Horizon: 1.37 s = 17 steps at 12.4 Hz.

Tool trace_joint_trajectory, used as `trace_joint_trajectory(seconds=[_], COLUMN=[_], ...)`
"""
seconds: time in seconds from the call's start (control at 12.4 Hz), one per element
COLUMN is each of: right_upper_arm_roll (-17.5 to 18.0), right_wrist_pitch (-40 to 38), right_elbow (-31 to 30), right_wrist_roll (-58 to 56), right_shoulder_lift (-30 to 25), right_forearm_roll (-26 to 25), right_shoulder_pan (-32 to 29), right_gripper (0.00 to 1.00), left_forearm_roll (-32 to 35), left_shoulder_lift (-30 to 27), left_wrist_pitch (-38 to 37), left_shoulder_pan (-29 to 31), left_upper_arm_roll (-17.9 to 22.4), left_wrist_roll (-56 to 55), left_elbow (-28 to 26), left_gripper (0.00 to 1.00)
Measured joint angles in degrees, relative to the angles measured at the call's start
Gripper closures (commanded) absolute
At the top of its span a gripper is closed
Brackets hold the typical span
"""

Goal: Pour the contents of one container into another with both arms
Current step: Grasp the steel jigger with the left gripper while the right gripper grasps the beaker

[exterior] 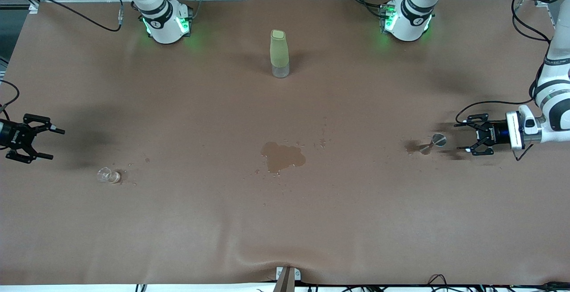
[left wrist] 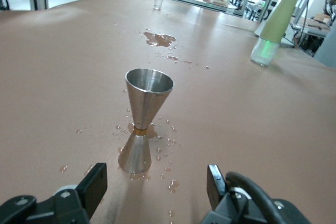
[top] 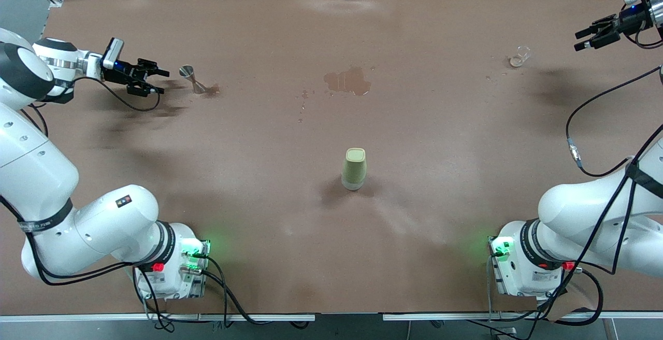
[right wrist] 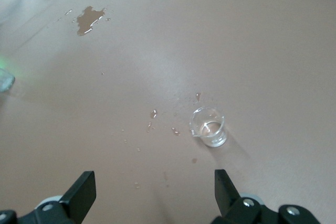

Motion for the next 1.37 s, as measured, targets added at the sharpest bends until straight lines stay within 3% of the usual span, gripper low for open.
trace_joint_trajectory(seconds=[0.24,0.48,0.73,0.97,1.37], right_upper_arm_roll=[0.0,0.0,0.0,0.0,0.4], right_wrist_pitch=[0.0,0.0,0.0,0.0,-0.1], right_elbow=[1.3,1.4,1.4,1.5,1.9], right_wrist_roll=[-9.2,-19.1,-26.9,-32.7,-36.6], right_shoulder_lift=[3.1,5.5,9.2,13.9,18.1], right_forearm_roll=[5.1,9.9,15.7,24.3,30.7], right_shoulder_pan=[-0.8,-0.9,-1.4,-2.2,-2.3], right_gripper=[0.00,0.00,0.00,0.00,0.00], left_forearm_roll=[-1.8,-4.9,-5.7,-7.2,-7.3], left_shoulder_lift=[0.8,2.5,4.4,4.9,5.0], left_wrist_pitch=[0.0,0.0,0.0,0.0,0.1], left_shoulder_pan=[-1.4,-3.3,-3.8,-4.4,-5.2], left_upper_arm_roll=[-0.2,-0.2,-0.2,-0.2,-0.2], left_wrist_roll=[5.9,9.8,12.0,14.5,14.6], left_elbow=[0.1,0.2,0.4,0.6,0.7], left_gripper=[0.28,0.29,0.39,0.41,0.42])
